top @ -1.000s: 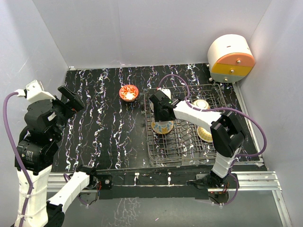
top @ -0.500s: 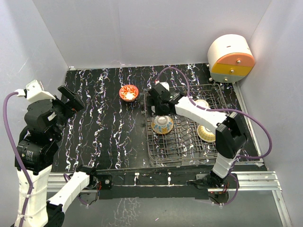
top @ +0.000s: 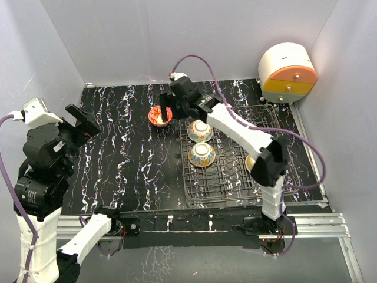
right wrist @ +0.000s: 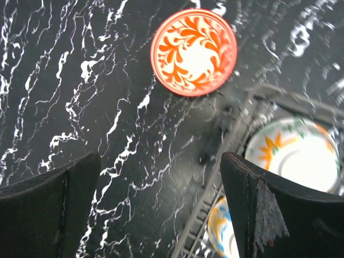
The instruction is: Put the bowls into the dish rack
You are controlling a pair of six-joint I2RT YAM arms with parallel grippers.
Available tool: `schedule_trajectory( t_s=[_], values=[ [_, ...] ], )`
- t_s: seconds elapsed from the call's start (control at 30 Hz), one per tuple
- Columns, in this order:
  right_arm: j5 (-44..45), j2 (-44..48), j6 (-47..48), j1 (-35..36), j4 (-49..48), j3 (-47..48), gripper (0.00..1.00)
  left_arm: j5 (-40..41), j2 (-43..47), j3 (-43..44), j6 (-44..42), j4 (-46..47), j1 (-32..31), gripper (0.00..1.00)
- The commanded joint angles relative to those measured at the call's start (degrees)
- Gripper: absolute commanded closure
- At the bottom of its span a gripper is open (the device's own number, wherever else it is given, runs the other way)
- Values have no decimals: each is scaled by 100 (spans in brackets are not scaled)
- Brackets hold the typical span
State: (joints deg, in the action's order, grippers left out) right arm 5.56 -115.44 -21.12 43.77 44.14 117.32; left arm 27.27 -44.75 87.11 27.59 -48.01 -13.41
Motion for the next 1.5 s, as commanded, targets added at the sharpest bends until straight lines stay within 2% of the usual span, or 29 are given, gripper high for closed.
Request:
schedule_trajectory(
  t_s=[0.0, 0.1, 0.27, 0.53, 1.07, 1.27, 1.4, 1.47],
  values=[
    [-949, -1111, 832, 20, -49, 1329, 6, 173, 85, 144, 18, -110, -13, 3],
    [-1289, -1691, 1113, 34, -78, 1795, 11, 229, 132, 156, 52, -245, -13, 3],
    [-1095, -1796, 1272, 105, -1065, 1168, 13, 239, 119, 157, 45, -437, -17, 3],
    [-1014, -2386, 1793, 179, -1145, 1448, 13, 235, -23, 181, -51, -490, -13, 3],
    [193, -3047, 2656, 193, -1866, 1743, 14, 213, -307, 39, -44, -343, -13, 3],
    [246, -3239, 2863, 193, -1997, 1799, 24, 270, -398, 26, -52, -262, -15, 3],
    [196, -3267, 2912, 185, -1979, 1733, 48, 275, -413, -37, 11, -238, -15, 3],
    [118, -3236, 2912, 185, -2000, 1647, 51, 270, -399, -85, 56, -214, -16, 3]
  ],
)
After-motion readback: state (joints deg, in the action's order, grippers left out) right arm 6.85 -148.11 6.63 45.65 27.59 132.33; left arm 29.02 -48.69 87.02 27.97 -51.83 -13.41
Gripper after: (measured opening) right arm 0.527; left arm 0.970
